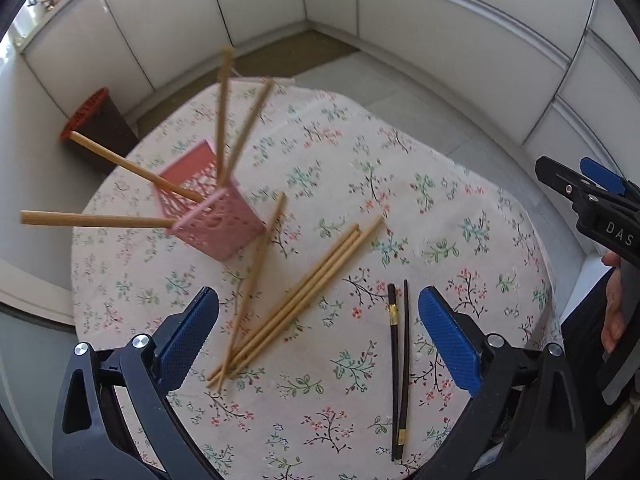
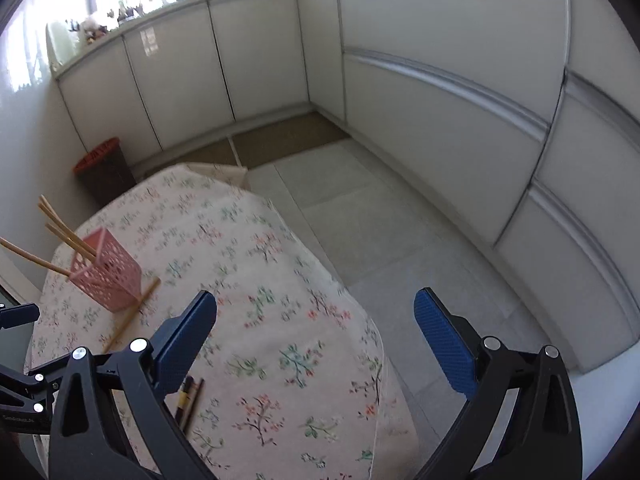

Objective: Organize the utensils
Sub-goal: 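Grasp a wooden chopstick from the table with the left gripper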

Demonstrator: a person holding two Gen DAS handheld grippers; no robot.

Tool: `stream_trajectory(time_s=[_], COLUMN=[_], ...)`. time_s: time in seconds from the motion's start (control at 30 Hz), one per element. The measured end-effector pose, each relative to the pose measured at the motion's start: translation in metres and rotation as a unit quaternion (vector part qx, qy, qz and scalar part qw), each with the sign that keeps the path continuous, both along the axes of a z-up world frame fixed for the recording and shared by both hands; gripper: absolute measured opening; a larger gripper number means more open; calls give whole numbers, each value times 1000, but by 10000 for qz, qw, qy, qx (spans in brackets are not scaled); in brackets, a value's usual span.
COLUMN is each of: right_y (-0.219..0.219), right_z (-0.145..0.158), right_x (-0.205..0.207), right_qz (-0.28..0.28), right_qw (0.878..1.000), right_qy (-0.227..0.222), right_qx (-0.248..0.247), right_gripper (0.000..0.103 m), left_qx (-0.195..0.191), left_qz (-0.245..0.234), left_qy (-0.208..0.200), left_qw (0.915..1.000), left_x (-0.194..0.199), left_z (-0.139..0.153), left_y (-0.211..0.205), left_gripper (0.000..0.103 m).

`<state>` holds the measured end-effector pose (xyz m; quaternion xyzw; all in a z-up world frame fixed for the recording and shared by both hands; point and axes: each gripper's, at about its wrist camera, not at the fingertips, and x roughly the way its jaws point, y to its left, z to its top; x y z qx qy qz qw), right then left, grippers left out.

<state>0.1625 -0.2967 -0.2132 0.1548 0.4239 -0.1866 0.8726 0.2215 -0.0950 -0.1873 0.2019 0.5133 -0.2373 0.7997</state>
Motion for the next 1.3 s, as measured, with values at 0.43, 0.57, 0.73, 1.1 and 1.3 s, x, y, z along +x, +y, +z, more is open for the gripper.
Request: stream_trajectory(time_s=[0.43, 0.57, 0.73, 1.1, 1.3], right_y=[-24, -29, -35, -26, -20], right_z=[-55, -62, -69, -68, -69], right_x=[7, 8, 9, 12, 14], right_qz=[-211, -254, -355, -125, -70], right_qw=[9904, 9875, 9838, 9853, 9837], right_qy=[895, 968, 1032, 1070, 1118], right_qx=[1031, 1217, 1425, 1325, 1407], right_gripper=[96, 96, 96, 96, 96], left_qx=[603, 632, 663, 666, 250], left_qz=[-410, -280, -94, 118, 405], left_qy=[793, 930, 1063, 1255, 1615], left_qw=[9942, 9933, 9921, 9898, 9857], left_x=[38, 52, 65, 87, 101], left_z=[-67, -74, -82, -98, -103], left_y=[-64, -75, -74, -59, -45], left_gripper=[54, 35, 30, 21, 14])
